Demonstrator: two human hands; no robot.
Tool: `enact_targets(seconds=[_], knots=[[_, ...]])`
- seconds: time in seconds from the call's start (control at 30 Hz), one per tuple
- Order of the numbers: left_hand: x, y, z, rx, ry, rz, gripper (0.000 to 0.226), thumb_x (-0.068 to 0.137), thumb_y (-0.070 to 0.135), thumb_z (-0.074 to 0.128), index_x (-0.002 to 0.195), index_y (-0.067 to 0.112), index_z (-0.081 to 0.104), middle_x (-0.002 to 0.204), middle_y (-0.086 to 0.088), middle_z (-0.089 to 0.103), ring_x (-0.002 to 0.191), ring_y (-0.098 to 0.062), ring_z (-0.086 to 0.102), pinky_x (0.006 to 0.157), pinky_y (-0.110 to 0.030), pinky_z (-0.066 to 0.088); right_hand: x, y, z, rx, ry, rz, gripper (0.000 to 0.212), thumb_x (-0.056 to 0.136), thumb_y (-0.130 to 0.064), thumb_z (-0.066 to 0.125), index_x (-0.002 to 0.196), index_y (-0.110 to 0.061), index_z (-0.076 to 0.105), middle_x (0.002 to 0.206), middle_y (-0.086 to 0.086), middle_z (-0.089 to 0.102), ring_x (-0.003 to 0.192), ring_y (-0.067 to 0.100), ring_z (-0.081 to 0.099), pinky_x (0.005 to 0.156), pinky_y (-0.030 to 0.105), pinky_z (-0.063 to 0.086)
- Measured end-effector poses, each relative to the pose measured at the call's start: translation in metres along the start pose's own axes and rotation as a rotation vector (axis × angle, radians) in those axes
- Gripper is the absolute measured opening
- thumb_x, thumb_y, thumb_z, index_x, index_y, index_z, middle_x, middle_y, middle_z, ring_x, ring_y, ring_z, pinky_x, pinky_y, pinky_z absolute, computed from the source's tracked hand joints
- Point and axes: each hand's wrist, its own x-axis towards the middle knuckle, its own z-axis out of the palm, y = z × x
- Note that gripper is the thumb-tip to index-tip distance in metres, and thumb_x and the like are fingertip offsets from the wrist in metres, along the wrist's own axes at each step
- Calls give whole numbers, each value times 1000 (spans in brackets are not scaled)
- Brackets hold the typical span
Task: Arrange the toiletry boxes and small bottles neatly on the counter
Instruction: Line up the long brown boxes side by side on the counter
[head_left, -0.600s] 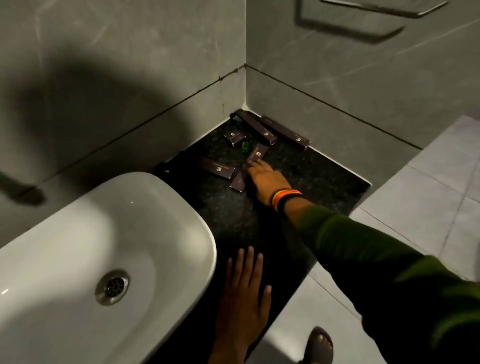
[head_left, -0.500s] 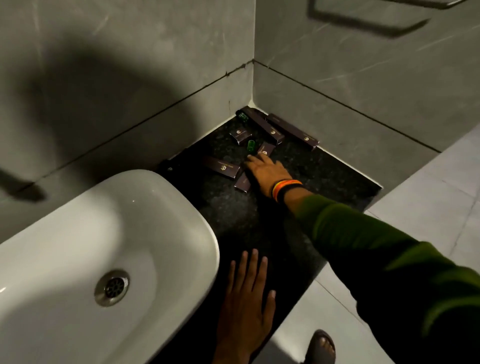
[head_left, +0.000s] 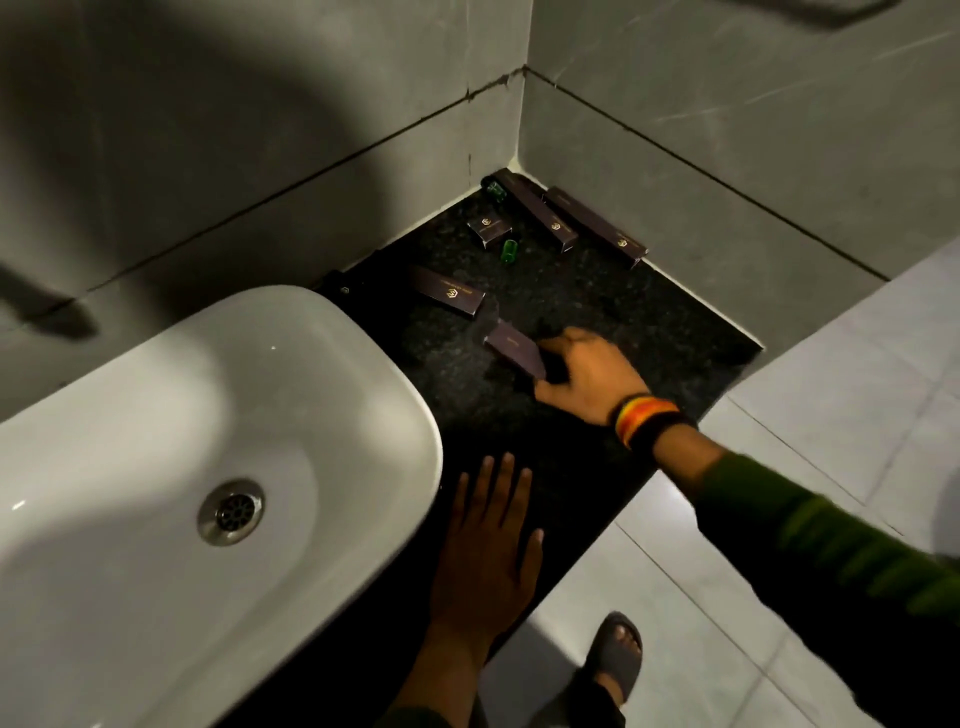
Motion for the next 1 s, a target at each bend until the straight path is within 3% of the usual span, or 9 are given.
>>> enact_targets(seconds=[0.13, 0.27, 0.4, 0.5, 0.63, 0.9, 1.0], knots=[[0, 2, -2, 28, -4, -8, 67, 107, 42, 38, 168, 13, 35, 178, -12, 25, 166, -34, 18, 131, -59, 17, -51, -1, 31, 79, 8, 74, 58, 77, -51, 66, 129, -24, 65, 124, 9, 64, 112, 30, 64, 94, 39, 54], [0, 3, -4, 80, -27, -18, 67, 109, 43, 32, 169, 14, 33, 179, -11, 23, 166, -32, 16, 131, -60, 19, -63, 1, 41, 46, -26, 116, 65, 83, -53, 65, 140, -21, 57, 134, 7, 58, 122, 28, 58, 99, 38, 51], [0, 2, -3, 55, -16, -9, 67, 108, 43, 34, 168, 13, 34, 178, -11, 24, 166, -33, 16, 131, -60, 18, -56, 10, 27, 108, 54, 122, 63, 85, -56, 63, 138, -22, 60, 130, 5, 62, 119, 24, 61, 99, 34, 51], [-1, 1, 0, 26, 20, 2, 65, 109, 41, 35, 167, 11, 36, 177, -12, 26, 166, -34, 19, 132, -58, 16, -31, 25, 4, 153, 151, 148, 45, 88, -42, 64, 127, -19, 68, 122, 10, 66, 111, 30, 66, 96, 39, 53], [0, 0, 2, -6, 34, -6, 63, 110, 39, 34, 168, 13, 35, 178, -10, 24, 166, -32, 16, 132, -56, 11, 22, 28, -26, 175, 156, 147, 37, 90, -33, 66, 123, -18, 68, 121, 11, 65, 110, 31, 65, 97, 41, 52], [2, -1, 1, 5, 4, -20, 64, 110, 40, 40, 170, 18, 31, 180, -3, 21, 167, -27, 15, 130, -53, 15, 126, -36, -19, 87, 33, -91, 48, 87, -38, 68, 128, -13, 63, 129, 14, 63, 122, 32, 59, 104, 39, 47], [2, -1, 3, 28, 10, -16, 66, 108, 40, 43, 169, 18, 34, 179, -3, 23, 166, -27, 19, 129, -52, 16, 152, -60, -6, 30, 9, -152, 55, 82, -44, 72, 124, -11, 62, 125, 16, 64, 120, 35, 58, 99, 41, 50]])
